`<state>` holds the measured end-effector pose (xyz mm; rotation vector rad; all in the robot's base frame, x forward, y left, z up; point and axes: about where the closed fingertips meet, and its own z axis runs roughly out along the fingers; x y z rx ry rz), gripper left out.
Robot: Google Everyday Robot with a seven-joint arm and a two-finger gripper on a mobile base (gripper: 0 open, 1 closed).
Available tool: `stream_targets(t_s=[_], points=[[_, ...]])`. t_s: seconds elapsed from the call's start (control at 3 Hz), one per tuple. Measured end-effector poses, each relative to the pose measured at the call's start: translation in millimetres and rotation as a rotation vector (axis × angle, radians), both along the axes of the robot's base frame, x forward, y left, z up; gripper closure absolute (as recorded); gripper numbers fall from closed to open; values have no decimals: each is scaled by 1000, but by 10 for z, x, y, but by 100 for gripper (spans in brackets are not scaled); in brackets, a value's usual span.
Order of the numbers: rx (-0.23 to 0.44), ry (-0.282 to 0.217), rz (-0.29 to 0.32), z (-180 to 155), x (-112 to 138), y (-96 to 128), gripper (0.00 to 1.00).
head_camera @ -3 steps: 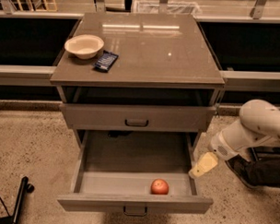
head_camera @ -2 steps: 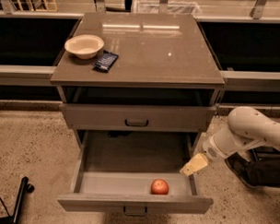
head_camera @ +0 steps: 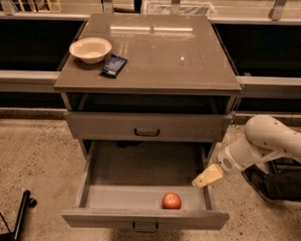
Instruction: Pick apple from middle drawer and place on counter
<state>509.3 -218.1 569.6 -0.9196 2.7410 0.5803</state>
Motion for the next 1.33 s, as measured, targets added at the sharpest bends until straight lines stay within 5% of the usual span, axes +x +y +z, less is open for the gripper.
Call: stream_targets(t_s=[0.67, 1.0, 1.33], points=[[1, 65, -150, -196, -127, 733, 0], [0, 102, -223, -295, -176, 817, 0], [2, 103, -219, -286, -172, 809, 0]])
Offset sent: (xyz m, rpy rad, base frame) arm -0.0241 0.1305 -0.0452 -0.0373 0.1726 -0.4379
